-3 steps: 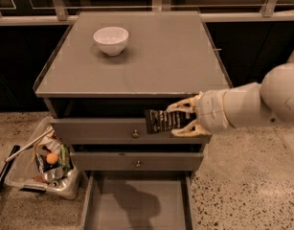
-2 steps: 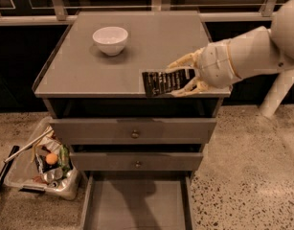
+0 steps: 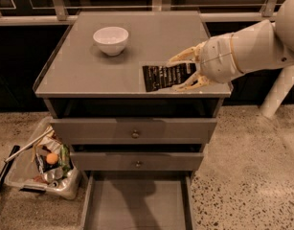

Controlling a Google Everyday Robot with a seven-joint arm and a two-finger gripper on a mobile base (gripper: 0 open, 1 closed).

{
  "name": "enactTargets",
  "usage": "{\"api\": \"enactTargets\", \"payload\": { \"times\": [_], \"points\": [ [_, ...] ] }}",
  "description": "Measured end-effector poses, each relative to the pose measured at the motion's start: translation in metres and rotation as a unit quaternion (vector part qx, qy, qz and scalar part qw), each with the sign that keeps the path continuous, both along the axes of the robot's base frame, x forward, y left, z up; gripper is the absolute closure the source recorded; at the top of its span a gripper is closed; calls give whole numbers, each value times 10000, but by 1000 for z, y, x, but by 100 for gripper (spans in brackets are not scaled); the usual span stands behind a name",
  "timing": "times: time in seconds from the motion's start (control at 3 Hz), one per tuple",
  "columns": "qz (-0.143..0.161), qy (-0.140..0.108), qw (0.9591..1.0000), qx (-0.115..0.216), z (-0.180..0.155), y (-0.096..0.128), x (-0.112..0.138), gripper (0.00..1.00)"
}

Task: Pick rxbar chocolate from bottom drawer and place on counter

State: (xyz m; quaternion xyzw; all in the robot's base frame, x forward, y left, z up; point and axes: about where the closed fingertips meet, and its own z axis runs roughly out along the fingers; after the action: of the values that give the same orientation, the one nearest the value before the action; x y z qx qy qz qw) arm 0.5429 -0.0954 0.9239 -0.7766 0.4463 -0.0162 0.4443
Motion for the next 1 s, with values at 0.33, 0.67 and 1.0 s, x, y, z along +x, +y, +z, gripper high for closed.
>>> {"api": "enactTargets", "payload": {
  "times": [0.33,0.67,1.0],
  "points": [
    [-68,31,10000,27,-2,2,16,100],
    [-172,168,9996,174,-3,-1,53,100],
    [-218,352,9975,581,-2,-1,96,100]
  ]
}}
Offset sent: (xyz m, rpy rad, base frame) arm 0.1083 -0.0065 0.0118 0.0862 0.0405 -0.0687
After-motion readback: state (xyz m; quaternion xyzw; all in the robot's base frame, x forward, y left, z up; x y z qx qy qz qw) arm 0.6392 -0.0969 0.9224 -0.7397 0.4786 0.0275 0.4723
